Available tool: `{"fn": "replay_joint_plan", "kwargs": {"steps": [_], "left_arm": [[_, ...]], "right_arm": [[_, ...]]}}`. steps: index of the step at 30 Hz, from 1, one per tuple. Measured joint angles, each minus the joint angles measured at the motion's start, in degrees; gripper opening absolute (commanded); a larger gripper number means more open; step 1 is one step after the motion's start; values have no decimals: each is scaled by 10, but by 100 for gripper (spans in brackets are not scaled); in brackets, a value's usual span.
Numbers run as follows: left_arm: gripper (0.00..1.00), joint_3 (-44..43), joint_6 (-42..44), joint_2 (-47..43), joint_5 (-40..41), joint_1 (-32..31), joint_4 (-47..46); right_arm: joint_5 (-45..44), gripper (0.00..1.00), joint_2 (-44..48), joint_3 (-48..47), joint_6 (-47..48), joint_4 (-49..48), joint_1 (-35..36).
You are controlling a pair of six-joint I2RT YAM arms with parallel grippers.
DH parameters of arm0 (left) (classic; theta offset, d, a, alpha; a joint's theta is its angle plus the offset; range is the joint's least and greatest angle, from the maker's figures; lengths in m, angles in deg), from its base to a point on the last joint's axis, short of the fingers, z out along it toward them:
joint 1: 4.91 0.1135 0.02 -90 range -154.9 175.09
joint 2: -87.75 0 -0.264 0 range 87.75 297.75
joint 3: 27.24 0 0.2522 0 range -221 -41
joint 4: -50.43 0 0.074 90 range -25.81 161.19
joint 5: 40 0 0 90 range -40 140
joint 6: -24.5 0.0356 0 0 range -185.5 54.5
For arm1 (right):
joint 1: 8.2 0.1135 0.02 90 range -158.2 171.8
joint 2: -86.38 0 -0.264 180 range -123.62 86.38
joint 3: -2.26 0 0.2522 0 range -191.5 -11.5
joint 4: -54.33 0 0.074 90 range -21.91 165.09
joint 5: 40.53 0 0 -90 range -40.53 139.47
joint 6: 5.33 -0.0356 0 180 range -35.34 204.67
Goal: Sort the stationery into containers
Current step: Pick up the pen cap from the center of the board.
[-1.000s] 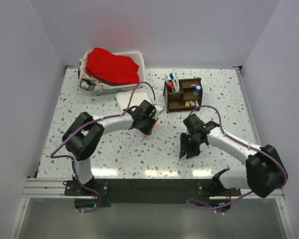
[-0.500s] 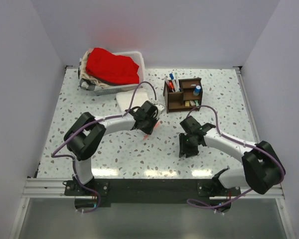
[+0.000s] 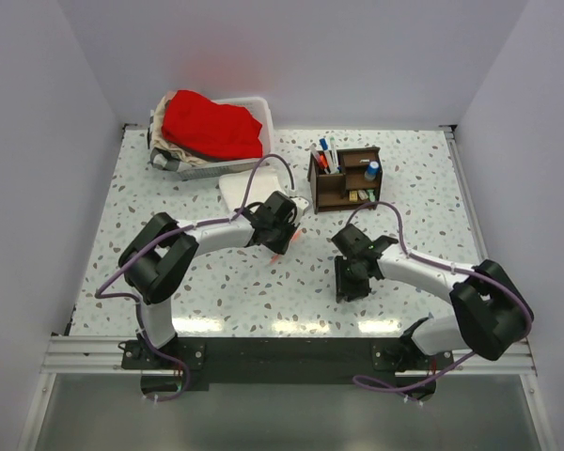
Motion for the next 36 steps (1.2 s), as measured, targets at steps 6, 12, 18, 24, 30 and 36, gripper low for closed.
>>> {"fn": "replay_joint_plan", "kwargs": {"steps": [6, 12, 18, 24, 30, 36], "left_arm": [[0, 0, -4, -1, -2, 0, 0], [0, 4, -4, -3, -2, 0, -4], [0, 7, -5, -5, -3, 0, -8], [0, 15, -5, -11, -9, 1, -10], [0, 19, -5, -15, -15, 2, -10], [0, 26, 6, -25, -22, 2, 3]], "right_arm": [[-6, 33, -12, -8, -8, 6, 1], [-20, 27, -38, -22, -5, 23, 6], [-39, 26, -74, -45, 11, 45, 24], [-41, 10, -88, -55, 33, 56, 24], [-38, 0, -94, -60, 51, 59, 25], [-33, 0, -74, -69, 116, 61, 32]]}}
